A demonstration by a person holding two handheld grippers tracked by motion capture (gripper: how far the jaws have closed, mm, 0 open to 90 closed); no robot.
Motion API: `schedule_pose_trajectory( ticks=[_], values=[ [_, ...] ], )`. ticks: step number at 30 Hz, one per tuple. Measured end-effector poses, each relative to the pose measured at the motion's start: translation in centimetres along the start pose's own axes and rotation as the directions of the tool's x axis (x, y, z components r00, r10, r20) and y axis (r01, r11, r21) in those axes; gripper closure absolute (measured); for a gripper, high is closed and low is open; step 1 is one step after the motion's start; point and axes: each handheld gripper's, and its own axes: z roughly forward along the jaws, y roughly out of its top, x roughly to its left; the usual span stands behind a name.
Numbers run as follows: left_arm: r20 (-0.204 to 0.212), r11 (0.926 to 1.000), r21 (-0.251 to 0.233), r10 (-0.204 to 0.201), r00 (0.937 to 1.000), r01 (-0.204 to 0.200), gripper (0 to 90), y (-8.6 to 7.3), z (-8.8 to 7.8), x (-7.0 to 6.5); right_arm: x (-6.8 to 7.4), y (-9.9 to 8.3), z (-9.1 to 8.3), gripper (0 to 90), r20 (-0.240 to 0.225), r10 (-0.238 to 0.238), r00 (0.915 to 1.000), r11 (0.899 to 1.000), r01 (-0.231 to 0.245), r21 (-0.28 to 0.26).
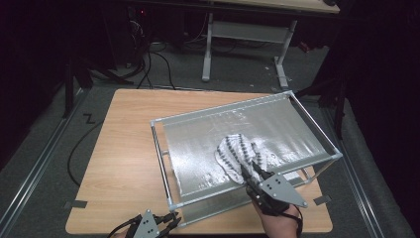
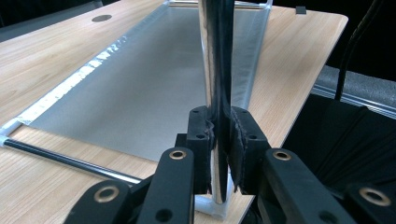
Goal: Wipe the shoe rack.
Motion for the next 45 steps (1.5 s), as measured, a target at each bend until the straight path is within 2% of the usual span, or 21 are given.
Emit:
schedule_pose_trajectory(
  ticks=[8,12,17,20,24,31,38,43,45],
  values=[
    [0.000,0.9999,-0.001,0.012,0.9999,-0.012,78.8,-0.1,-0.1,-0.2,3.5,0.9,0.4,69.1,-0.099,-0.032,0.9946,0.999,0.031,-0.018],
    [-0.002,0.9998,0.002,0.019,0.9998,-0.019,78.6,-0.1,-0.1,-0.2,5.5,1.6,0.6,68.9,-0.157,-0.041,0.9867,0.999,0.038,-0.026],
    [-0.003,0.9998,0.000,0.019,0.9998,-0.019,78.6,-0.1,-0.1,-0.3,7.8,1.9,0.6,67.6,-0.208,-0.054,0.9766,0.998,0.045,-0.047],
    [-0.001,0.9998,-0.002,0.019,0.9998,-0.019,78.6,-0.2,-0.1,-0.2,8.9,2.0,0.4,67.1,-0.228,-0.048,0.9724,0.997,0.035,-0.062],
    [0.000,0.9998,-0.002,0.019,0.9998,-0.019,78.5,-0.2,-0.1,-0.2,9.9,2.0,0.1,66.7,-0.233,-0.057,0.9708,0.996,0.041,-0.074],
    [0.001,0.9999,-0.001,0.017,0.9999,-0.017,78.5,-0.2,0.0,-0.2,10.1,1.9,0.1,66.5,-0.230,-0.067,0.9708,0.995,0.050,-0.082],
    [0.004,0.9998,0.002,0.017,0.9998,-0.017,78.5,-0.2,0.0,-0.2,9.4,1.7,0.1,66.3,-0.203,-0.072,0.9766,0.995,0.056,-0.082],
    [0.007,0.9998,0.004,0.020,0.9998,-0.020,78.5,-0.2,0.0,-0.1,8.3,1.4,0.0,65.7,-0.145,-0.082,0.9859,0.994,0.071,-0.083],
    [0.008,0.9998,0.005,0.021,0.9998,-0.021,78.5,-0.2,0.0,-0.1,7.6,1.2,0.0,65.7,-0.122,-0.071,0.9899,0.995,0.062,-0.077]
  ],
)
